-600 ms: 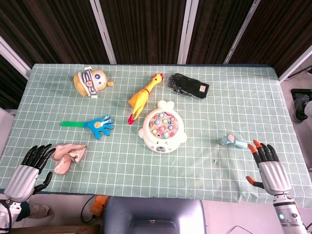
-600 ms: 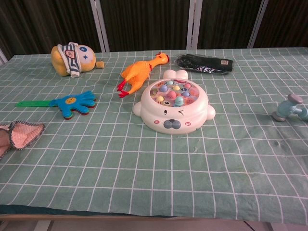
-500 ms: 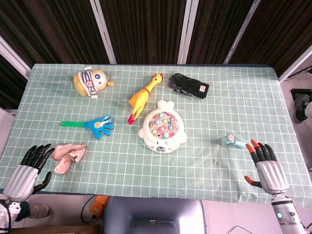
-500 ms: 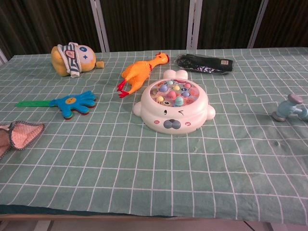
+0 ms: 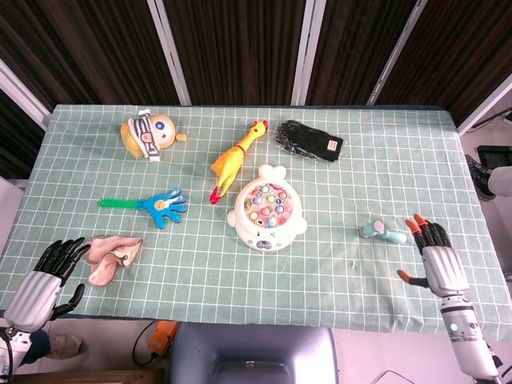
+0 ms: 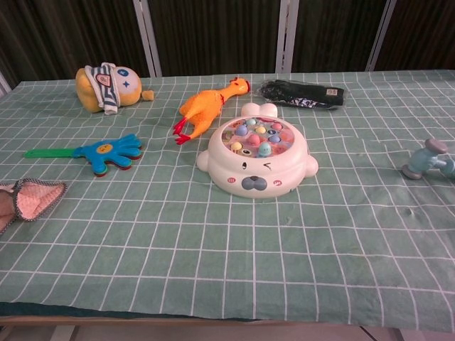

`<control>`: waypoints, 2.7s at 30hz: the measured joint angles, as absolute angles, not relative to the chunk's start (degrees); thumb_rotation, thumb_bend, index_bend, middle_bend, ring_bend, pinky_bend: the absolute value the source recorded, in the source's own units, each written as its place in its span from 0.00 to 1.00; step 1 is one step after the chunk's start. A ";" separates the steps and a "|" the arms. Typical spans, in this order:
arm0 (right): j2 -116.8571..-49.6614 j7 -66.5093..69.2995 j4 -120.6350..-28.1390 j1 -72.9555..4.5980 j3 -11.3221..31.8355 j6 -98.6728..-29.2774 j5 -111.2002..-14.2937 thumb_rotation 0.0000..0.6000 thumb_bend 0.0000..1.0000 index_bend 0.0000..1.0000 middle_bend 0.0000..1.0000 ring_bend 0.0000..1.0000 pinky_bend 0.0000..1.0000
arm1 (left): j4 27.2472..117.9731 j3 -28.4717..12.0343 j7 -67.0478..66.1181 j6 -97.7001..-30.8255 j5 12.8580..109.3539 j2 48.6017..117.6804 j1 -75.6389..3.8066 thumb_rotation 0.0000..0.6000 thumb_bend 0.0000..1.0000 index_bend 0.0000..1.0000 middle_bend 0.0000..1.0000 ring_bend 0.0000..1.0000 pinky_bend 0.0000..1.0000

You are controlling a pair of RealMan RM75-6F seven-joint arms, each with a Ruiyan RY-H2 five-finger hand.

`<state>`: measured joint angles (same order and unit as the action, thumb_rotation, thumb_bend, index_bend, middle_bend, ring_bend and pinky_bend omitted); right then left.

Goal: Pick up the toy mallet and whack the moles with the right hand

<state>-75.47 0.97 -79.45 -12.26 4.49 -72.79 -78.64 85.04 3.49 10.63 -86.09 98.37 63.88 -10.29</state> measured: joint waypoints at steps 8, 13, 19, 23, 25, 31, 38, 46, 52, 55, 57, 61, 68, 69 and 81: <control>-80.91 5.94 -68.88 -17.61 7.41 -63.17 -74.97 1.00 0.30 0.43 0.00 0.00 0.00 | 84.73 3.36 12.75 -84.47 96.47 62.94 -10.64 1.00 0.50 0.00 0.00 0.00 0.00; -82.22 6.07 -66.53 -20.74 8.90 -58.27 -72.84 1.00 0.39 0.52 0.00 0.00 0.00 | 85.12 3.67 12.52 -84.68 97.33 62.78 -10.61 1.00 0.50 0.00 0.00 0.00 0.00; -83.62 6.64 -64.59 -22.31 9.69 -56.40 -71.63 1.00 0.45 0.58 0.00 0.00 0.00 | 85.17 3.84 12.76 -85.01 97.63 62.63 -10.51 1.00 0.50 0.00 0.00 0.00 0.00; -84.20 6.53 -63.35 -22.58 9.82 -55.87 -70.91 1.00 0.48 0.60 0.00 0.00 0.00 | 85.13 3.87 13.03 -85.60 97.87 62.51 -10.29 1.00 0.50 0.00 0.00 0.00 0.00; -84.54 6.28 -62.59 -22.76 9.89 -55.28 -70.35 1.00 0.50 0.60 0.00 0.00 0.00 | 85.06 3.88 13.13 -85.67 97.94 62.48 -10.25 1.00 0.50 0.00 0.00 0.00 0.00; -86.12 6.04 -59.64 -23.58 10.38 -53.42 -68.71 1.00 0.50 0.59 0.00 0.00 0.00 | 85.00 3.95 13.05 -85.56 98.12 62.53 -10.32 1.00 0.50 0.00 0.00 0.00 0.00; -87.60 6.68 -57.78 -24.82 10.99 -52.40 -68.36 1.00 0.50 0.59 0.00 0.00 0.00 | 84.99 3.89 13.11 -85.81 98.08 62.51 -10.21 1.00 0.50 0.00 0.00 0.00 0.00; -88.37 5.71 -57.53 -25.40 10.93 -51.87 -68.09 1.00 0.50 0.59 0.00 0.00 0.00 | 84.93 3.90 13.34 -86.16 98.28 62.41 -10.11 1.00 0.50 0.00 0.00 0.00 0.00; -88.91 5.11 -57.19 -25.72 11.02 -51.54 -67.61 1.00 0.50 0.60 0.00 0.00 0.00 | 84.89 3.89 13.41 -86.47 98.40 62.40 -10.00 1.00 0.50 0.00 0.00 0.00 0.00; -89.12 5.00 -57.08 -25.81 11.01 -51.52 -67.59 1.00 0.51 0.60 0.00 0.00 0.00 | 84.87 3.88 13.47 -86.48 98.39 62.38 -9.99 1.00 0.50 0.00 0.00 0.00 0.00; -89.19 4.95 -57.03 -25.83 10.99 -51.59 -67.59 1.00 0.51 0.60 0.00 0.00 0.00 | 84.87 3.89 13.46 -86.48 98.41 62.37 -9.99 1.00 0.50 0.00 0.00 0.00 0.00; -89.20 4.95 -57.04 -25.82 10.99 -51.66 -67.60 1.00 0.51 0.60 0.00 0.00 0.00 | 84.89 3.89 13.47 -86.48 98.44 62.36 -9.99 1.00 0.50 0.00 0.00 0.00 0.00; -89.08 4.81 -57.44 -25.75 10.95 -51.89 -67.58 1.00 0.51 0.61 0.00 0.00 0.00 | 84.89 3.89 13.32 -86.54 98.49 62.42 -9.96 1.00 0.50 0.00 0.00 0.00 0.00; -89.08 4.76 -57.44 -25.75 10.92 -51.85 -67.57 1.00 0.51 0.61 0.00 0.00 0.00 | 84.90 3.89 13.30 -86.57 98.51 62.42 -9.95 1.00 0.50 0.00 0.00 0.00 0.00; -89.45 4.12 -57.19 -25.96 10.93 -51.42 -67.05 1.00 0.52 0.63 0.00 0.00 0.00 | 84.82 3.80 13.48 -86.84 98.49 62.39 -9.86 1.00 0.50 0.00 0.00 0.00 0.00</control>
<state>-89.45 4.12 -57.19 -25.96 10.93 -51.42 -67.05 84.82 3.80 13.48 -86.84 98.49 62.39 -9.86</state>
